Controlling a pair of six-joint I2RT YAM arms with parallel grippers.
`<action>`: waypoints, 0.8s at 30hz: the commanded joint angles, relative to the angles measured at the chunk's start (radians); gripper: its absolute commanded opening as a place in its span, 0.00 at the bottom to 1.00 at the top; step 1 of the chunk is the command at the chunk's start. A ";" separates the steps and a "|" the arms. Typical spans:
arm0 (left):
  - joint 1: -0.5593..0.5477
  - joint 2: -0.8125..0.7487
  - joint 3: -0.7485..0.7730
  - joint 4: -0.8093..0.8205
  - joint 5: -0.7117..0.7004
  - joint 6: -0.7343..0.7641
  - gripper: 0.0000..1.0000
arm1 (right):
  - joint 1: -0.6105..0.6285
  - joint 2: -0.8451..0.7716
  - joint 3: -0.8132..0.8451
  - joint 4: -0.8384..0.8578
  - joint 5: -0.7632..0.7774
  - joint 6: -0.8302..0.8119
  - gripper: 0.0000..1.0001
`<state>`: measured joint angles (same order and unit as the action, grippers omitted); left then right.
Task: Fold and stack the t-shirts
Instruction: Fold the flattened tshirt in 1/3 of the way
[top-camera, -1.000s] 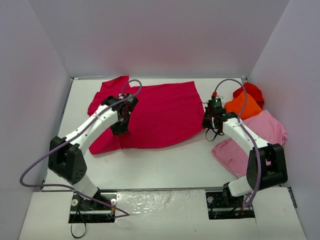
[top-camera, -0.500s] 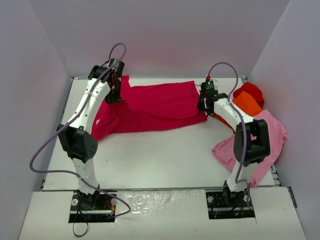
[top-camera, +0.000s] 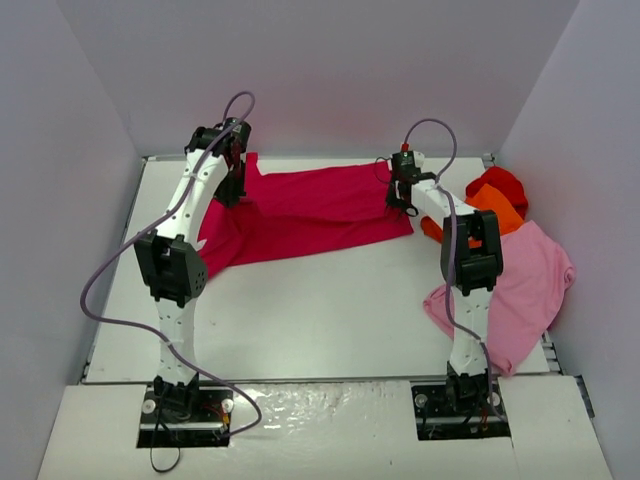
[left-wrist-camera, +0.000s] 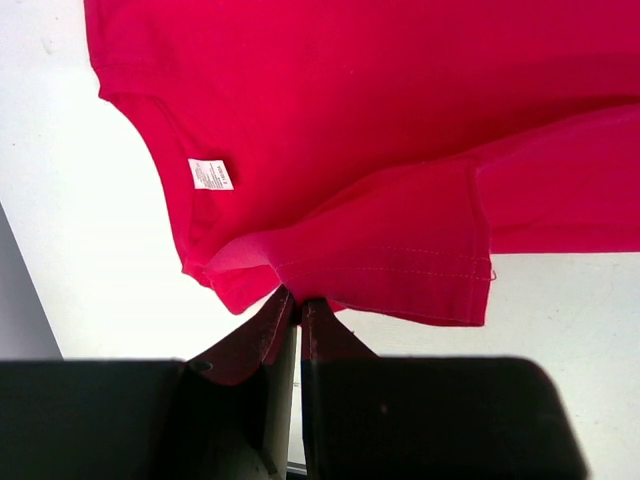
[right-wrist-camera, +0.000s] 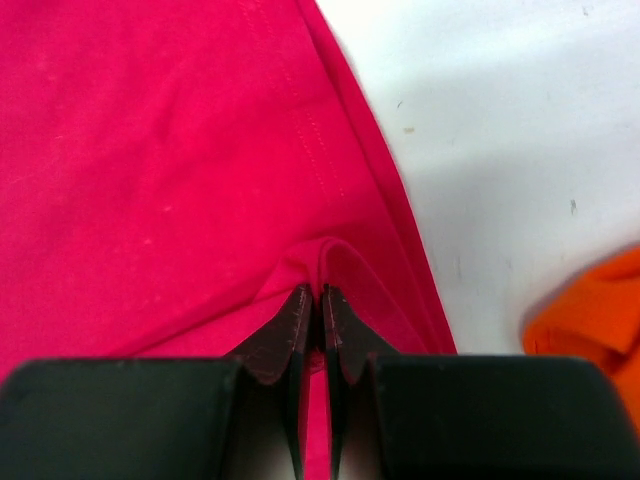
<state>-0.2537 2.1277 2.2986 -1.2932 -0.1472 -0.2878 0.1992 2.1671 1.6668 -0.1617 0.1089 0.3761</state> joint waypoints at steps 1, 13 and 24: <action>0.011 -0.054 0.008 0.007 0.000 0.024 0.00 | -0.025 0.039 0.121 0.024 0.017 -0.014 0.00; 0.033 -0.077 -0.049 0.039 0.003 0.026 0.00 | -0.026 -0.069 0.022 0.301 0.117 -0.020 0.76; 0.040 -0.088 -0.092 0.073 0.044 0.016 0.00 | -0.012 -0.260 -0.237 0.353 0.026 -0.009 0.00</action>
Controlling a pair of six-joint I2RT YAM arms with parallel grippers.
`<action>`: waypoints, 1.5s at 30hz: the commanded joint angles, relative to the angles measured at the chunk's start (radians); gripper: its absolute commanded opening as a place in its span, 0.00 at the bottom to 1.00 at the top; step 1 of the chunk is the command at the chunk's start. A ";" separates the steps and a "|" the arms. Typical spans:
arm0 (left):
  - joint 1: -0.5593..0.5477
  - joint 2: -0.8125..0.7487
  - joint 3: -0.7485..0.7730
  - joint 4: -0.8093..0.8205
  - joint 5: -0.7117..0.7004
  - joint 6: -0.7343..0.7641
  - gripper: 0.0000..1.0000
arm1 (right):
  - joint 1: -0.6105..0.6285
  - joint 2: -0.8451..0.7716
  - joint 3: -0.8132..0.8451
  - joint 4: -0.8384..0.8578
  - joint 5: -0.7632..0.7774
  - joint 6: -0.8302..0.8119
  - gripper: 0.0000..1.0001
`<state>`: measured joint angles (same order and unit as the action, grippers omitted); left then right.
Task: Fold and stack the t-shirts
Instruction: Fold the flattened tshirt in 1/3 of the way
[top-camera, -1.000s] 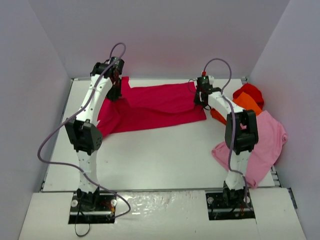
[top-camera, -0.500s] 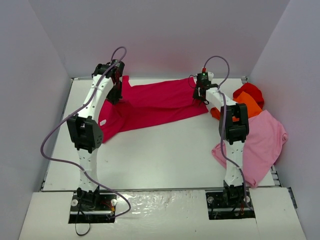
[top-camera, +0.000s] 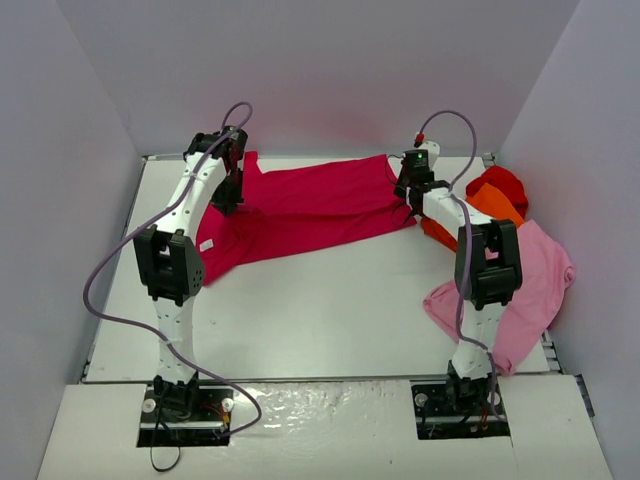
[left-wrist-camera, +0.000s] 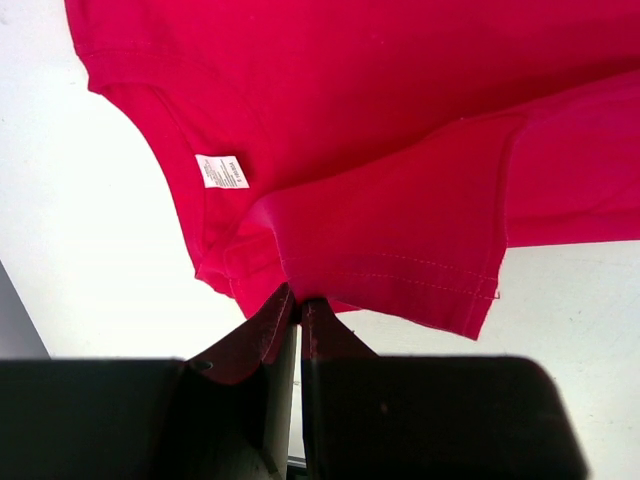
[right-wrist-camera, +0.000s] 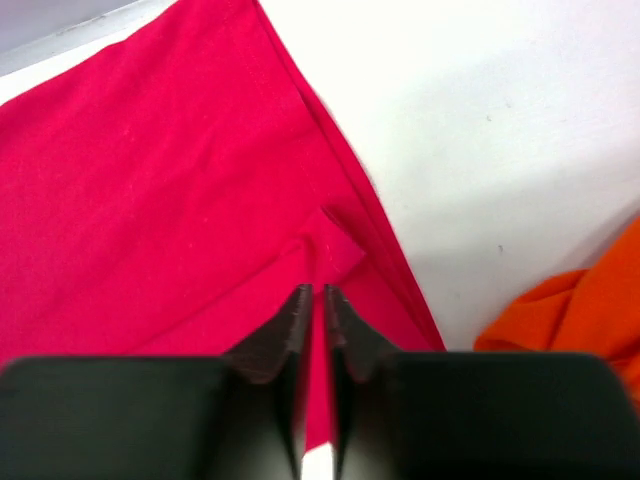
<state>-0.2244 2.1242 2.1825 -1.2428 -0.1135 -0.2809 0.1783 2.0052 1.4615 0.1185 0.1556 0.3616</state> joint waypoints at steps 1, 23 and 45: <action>0.010 -0.085 0.023 0.025 0.016 0.009 0.00 | 0.010 -0.097 -0.039 0.069 -0.023 0.001 0.00; 0.010 -0.100 0.008 0.037 0.031 0.009 0.00 | 0.009 0.138 0.147 -0.080 -0.094 -0.009 0.00; 0.010 -0.105 -0.008 0.054 0.054 0.006 0.00 | 0.035 0.027 -0.024 -0.097 -0.059 -0.025 0.00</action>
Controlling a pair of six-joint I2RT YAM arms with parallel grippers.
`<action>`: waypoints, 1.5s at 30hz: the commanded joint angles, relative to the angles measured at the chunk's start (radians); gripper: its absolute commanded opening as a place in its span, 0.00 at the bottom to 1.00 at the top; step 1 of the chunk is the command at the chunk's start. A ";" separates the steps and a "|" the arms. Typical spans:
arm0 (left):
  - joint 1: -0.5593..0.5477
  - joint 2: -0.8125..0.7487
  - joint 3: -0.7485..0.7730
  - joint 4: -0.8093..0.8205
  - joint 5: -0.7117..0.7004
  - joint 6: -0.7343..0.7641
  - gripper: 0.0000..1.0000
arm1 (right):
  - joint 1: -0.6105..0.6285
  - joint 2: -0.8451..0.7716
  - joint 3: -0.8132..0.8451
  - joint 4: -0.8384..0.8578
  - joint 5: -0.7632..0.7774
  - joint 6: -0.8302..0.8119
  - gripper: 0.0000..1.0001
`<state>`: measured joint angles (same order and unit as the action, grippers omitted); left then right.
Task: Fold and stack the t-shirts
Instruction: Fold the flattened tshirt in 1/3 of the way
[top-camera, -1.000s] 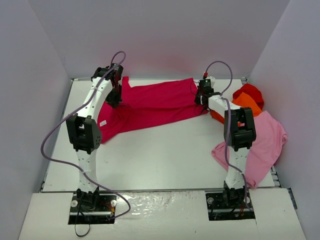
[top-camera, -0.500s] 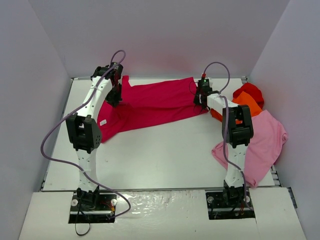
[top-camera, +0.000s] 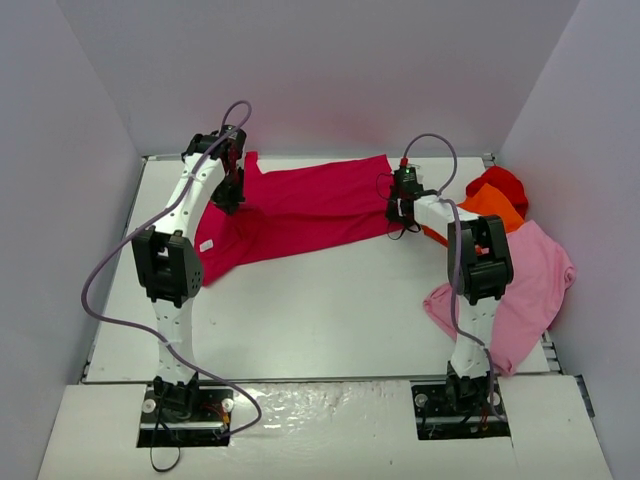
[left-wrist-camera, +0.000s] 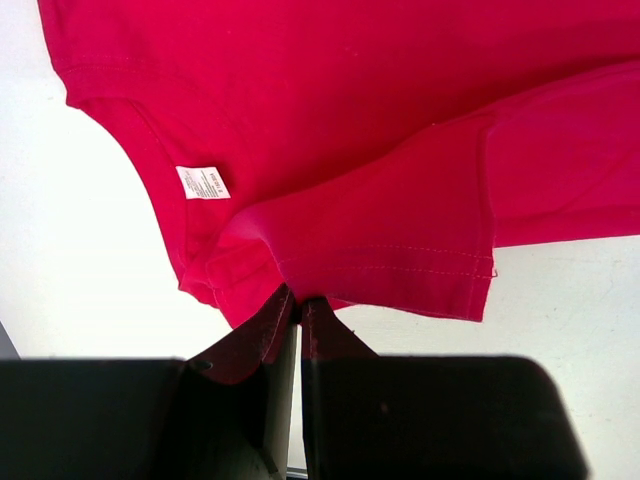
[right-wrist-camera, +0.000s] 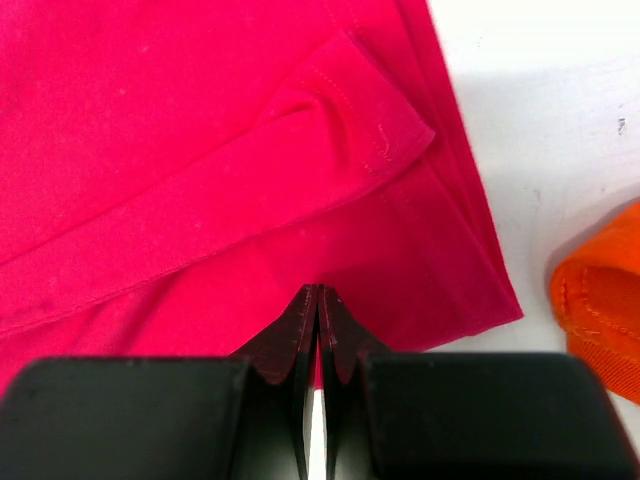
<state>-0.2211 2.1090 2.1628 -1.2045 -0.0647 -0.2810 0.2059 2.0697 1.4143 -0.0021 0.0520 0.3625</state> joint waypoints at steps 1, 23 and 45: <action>0.008 -0.090 0.011 0.016 0.006 0.006 0.00 | 0.007 -0.022 0.037 0.024 0.048 -0.031 0.00; 0.008 -0.114 -0.031 0.029 0.003 0.016 0.00 | 0.016 0.197 0.567 -0.008 -0.011 -0.075 0.00; 0.006 -0.129 -0.049 0.042 0.036 0.014 0.00 | 0.006 0.025 0.136 -0.036 0.111 -0.066 0.00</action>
<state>-0.2211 2.0747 2.0975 -1.1759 -0.0223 -0.2802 0.2115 2.1014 1.4792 -0.0654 0.1158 0.3050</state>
